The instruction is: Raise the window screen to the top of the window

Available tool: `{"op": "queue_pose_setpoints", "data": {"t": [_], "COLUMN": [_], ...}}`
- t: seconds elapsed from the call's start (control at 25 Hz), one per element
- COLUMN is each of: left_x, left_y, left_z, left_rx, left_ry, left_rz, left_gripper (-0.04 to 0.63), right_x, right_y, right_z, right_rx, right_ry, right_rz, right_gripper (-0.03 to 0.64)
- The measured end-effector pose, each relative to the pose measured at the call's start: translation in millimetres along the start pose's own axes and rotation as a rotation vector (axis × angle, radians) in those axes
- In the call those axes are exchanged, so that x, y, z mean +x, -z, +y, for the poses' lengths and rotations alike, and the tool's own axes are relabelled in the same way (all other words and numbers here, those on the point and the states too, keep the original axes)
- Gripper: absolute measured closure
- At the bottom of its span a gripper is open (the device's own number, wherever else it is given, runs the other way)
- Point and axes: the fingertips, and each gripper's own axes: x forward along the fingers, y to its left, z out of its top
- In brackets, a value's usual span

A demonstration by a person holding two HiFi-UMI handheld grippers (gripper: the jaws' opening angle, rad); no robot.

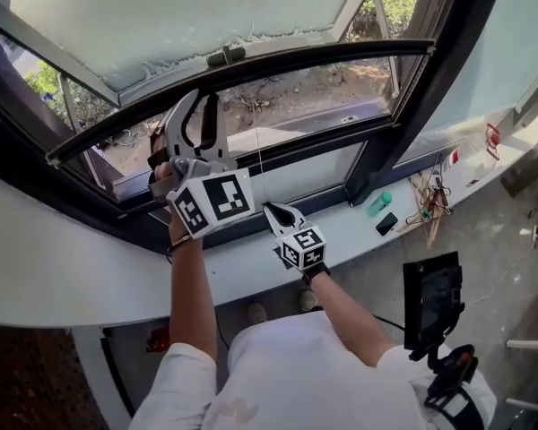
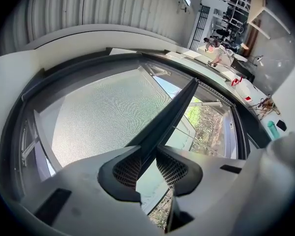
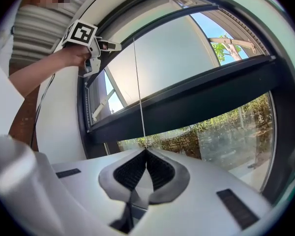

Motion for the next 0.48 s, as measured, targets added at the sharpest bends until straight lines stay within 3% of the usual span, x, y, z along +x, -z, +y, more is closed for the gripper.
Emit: {"op": "queue_pose_setpoints", "data": {"t": [0.48], "left_x": [8], "left_y": [-19], "left_z": [23], "left_rx": [0.02], "left_ry": [-0.03], "left_rz": [-0.035], "left_gripper": [0.525], "right_x": [5], "right_y": [-30], "right_z": [4], "right_rx": [0.0], "right_ry": [0.001], "right_rz": [-0.05], "right_gripper": [0.612]}}
